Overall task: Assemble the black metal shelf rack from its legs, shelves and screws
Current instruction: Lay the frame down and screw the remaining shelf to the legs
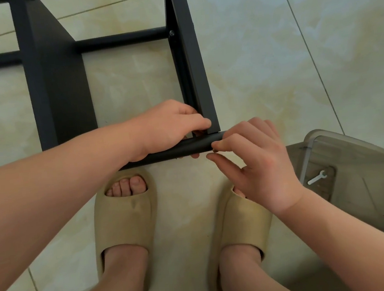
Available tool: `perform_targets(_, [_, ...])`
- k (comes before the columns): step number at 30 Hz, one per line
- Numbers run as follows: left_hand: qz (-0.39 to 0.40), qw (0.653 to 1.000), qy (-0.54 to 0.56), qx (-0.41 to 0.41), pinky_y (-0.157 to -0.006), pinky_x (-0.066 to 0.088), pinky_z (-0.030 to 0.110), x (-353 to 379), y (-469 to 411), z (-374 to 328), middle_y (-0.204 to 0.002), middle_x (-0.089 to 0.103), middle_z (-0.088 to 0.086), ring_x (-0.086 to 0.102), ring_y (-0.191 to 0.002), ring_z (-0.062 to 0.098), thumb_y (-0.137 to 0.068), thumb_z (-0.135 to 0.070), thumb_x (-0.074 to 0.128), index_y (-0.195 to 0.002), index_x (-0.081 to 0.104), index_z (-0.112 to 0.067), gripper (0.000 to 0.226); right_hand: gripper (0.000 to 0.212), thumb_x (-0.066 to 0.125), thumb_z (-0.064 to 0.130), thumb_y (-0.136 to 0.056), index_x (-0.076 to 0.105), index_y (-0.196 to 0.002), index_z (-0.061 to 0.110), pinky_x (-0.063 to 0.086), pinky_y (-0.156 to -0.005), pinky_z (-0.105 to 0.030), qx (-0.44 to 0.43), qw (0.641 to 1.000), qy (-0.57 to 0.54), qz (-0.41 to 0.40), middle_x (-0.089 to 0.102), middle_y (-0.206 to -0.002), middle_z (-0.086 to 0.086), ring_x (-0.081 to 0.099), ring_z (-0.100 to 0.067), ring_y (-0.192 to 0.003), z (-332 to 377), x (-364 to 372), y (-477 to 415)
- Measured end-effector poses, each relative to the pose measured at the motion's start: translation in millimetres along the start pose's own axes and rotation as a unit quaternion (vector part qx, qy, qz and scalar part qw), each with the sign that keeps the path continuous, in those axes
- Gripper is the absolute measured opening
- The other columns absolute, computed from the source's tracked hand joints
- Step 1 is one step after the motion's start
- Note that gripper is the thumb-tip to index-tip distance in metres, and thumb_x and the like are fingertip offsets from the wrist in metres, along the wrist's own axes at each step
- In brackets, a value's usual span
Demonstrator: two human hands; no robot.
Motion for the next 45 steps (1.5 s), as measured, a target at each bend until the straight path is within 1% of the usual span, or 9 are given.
perform_targets(5, [0.009, 1.000, -0.004, 0.006, -0.072, 0.057, 0.043, -1.1, 0.4, 0.1, -0.086, 0.076, 0.016, 0.074, -0.079, 0.033, -0.097, -0.036, 0.059, -0.094, 0.072, -0.009, 0.030, 0.008, 0.070, 0.005, -0.092, 0.077, -0.090, 0.006, 0.041, -0.064, -0.047, -0.009, 1.000, 0.005, 0.015, 0.068, -0.088, -0.005, 0.056, -0.032, -0.072, 0.0, 1.1, 2.8])
perform_targets(11, [-0.004, 1.000, -0.015, 0.015, -0.050, 0.051, 0.027, -2.0, -0.4, -0.9, -0.078, 0.075, 0.006, 0.074, -0.068, 0.023, -0.097, -0.035, 0.058, -0.094, 0.071, -0.009, 0.029, 0.016, 0.075, 0.015, -0.091, 0.072, -0.081, 0.003, 0.043, -0.061, -0.047, 0.005, 1.000, 0.007, 0.001, 0.064, -0.081, -0.010, 0.057, -0.034, -0.068, -2.5, -0.1, -0.9])
perform_targets(16, [-0.013, 0.999, -0.033, 0.010, -0.059, 0.054, 0.031, -4.3, -1.9, -3.5, -0.072, 0.075, 0.011, 0.071, -0.065, 0.024, -0.097, -0.038, 0.056, -0.090, 0.071, -0.013, 0.030, 0.026, 0.074, 0.020, -0.091, 0.065, -0.074, 0.003, 0.042, -0.057, -0.046, 0.019, 1.000, 0.020, -0.001, 0.058, -0.076, -0.010, 0.051, -0.033, -0.064, -3.7, 1.8, -7.1])
perform_targets(23, [-0.013, 0.998, -0.058, 0.010, -0.062, 0.053, 0.028, -2.9, 1.3, -3.9, -0.070, 0.075, 0.007, 0.074, -0.068, 0.020, -0.097, -0.040, 0.055, -0.087, 0.071, -0.015, 0.032, 0.015, 0.078, 0.016, -0.088, 0.072, -0.082, 0.004, 0.044, -0.062, -0.045, 0.004, 0.999, -0.019, 0.028, 0.063, -0.085, -0.009, 0.055, -0.029, -0.068, -6.7, 3.4, -9.3])
perform_targets(28, [-0.011, 0.998, -0.062, 0.015, -0.051, 0.052, 0.022, -3.5, 2.4, -9.7, -0.069, 0.074, 0.003, 0.071, -0.061, 0.016, -0.100, -0.035, 0.053, -0.087, 0.070, -0.015, 0.030, 0.014, 0.078, 0.014, -0.089, 0.073, -0.084, 0.002, 0.045, -0.065, -0.049, 0.000, 0.999, -0.028, 0.023, 0.068, -0.094, -0.010, 0.062, -0.035, -0.075, -8.3, 3.6, -10.2])
perform_targets(34, [-0.011, 0.995, -0.104, 0.006, -0.050, 0.050, 0.019, -2.8, 3.8, -9.3, -0.067, 0.074, 0.004, 0.065, -0.054, 0.015, -0.100, -0.042, 0.050, -0.087, 0.071, -0.015, 0.037, 0.018, 0.075, 0.013, -0.092, 0.071, -0.078, 0.001, 0.044, -0.062, -0.047, -0.026, 1.000, 0.005, -0.011, 0.070, -0.090, -0.009, 0.061, -0.034, -0.069, -0.9, 0.9, -7.2])
perform_targets(39, [-0.031, 0.994, -0.105, 0.005, -0.046, 0.043, 0.015, -5.0, 4.2, -9.2, -0.063, 0.073, 0.005, 0.064, -0.053, 0.011, -0.099, -0.042, 0.051, -0.089, 0.071, -0.013, 0.037, 0.009, 0.073, 0.008, -0.091, 0.074, -0.085, 0.001, 0.045, -0.067, -0.051, -0.016, 1.000, -0.015, -0.003, 0.070, -0.096, -0.010, 0.062, -0.036, -0.079, -0.5, 2.4, 0.2])
perform_targets(42, [-0.025, 0.994, -0.105, 0.005, -0.053, 0.045, 0.019, -3.4, 5.4, -9.7, -0.063, 0.073, 0.004, 0.067, -0.058, 0.011, -0.099, -0.041, 0.050, -0.089, 0.072, -0.013, 0.037, 0.015, 0.075, 0.018, -0.089, 0.070, -0.092, 0.004, 0.047, -0.076, -0.049, 0.024, 1.000, -0.010, 0.011, 0.067, -0.105, -0.008, 0.061, -0.034, -0.092, -7.9, 3.6, -2.8])
perform_targets(45, [-0.027, 0.993, -0.112, 0.002, -0.060, 0.041, 0.029, -3.4, 7.2, -9.4, -0.063, 0.073, 0.003, 0.060, -0.056, 0.009, -0.098, -0.042, 0.050, -0.091, 0.072, -0.013, 0.037, 0.038, 0.076, 0.035, -0.086, 0.063, -0.110, 0.009, 0.051, -0.079, -0.039, 0.131, 0.986, -0.080, 0.068, 0.064, -0.104, 0.002, 0.060, -0.023, -0.093, -24.0, 10.6, -1.3])
Point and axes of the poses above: each hand's wrist, its own y-axis away from the middle knuckle, its own x-axis out of the palm, z = x × y, the point moved 9 cm from there along -y, towards the middle knuckle
